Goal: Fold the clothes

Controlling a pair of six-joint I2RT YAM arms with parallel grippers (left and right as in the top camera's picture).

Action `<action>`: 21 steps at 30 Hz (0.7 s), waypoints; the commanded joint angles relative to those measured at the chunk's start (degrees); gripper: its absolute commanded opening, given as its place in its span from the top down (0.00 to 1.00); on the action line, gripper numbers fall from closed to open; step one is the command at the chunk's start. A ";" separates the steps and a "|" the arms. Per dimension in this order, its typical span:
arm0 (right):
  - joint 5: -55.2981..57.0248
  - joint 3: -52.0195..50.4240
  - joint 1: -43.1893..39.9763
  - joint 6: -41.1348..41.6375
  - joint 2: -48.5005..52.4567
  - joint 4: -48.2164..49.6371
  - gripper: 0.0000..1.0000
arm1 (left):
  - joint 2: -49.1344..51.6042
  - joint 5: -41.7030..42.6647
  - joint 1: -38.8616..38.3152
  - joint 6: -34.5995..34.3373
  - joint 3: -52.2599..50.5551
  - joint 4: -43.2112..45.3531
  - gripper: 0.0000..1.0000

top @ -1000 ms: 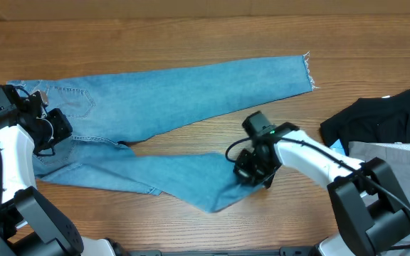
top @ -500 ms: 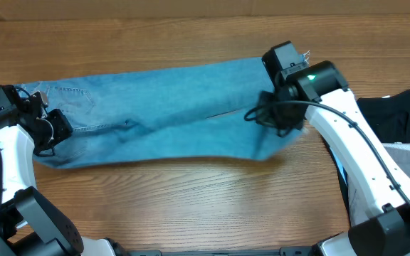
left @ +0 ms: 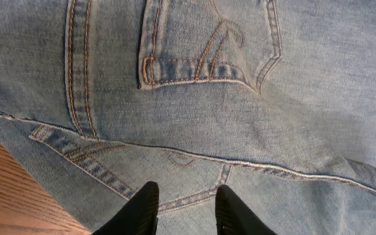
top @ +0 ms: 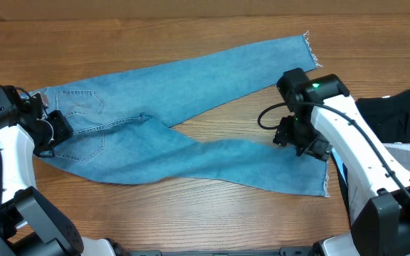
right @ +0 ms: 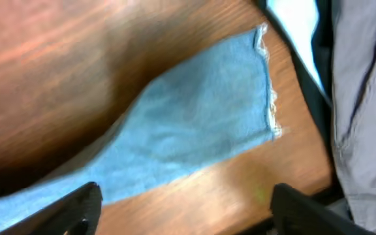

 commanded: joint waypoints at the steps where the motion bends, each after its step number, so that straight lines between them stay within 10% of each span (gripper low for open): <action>1: -2.36 -0.11 -2.75 -4.39 -0.15 4.26 0.10 | -0.44 0.13 -0.17 -0.22 0.13 -0.61 0.65; 5: -16.74 -0.13 -3.08 -20.04 -0.15 10.64 0.14 | -0.44 0.20 -0.15 -0.66 0.13 -0.83 0.60; 9: -18.62 -0.13 -2.82 -18.88 -0.15 6.23 0.18 | -0.42 0.13 -0.17 -0.90 0.13 -4.31 0.77; 15: -17.49 -1.97 -3.26 -9.27 -0.15 5.07 0.87 | 0.17 -0.31 -0.26 -2.56 -2.82 -2.56 0.96; 21: -17.55 -12.90 -3.26 0.24 -0.13 14.21 0.96 | 3.37 0.52 -0.26 -2.62 -9.81 7.45 0.96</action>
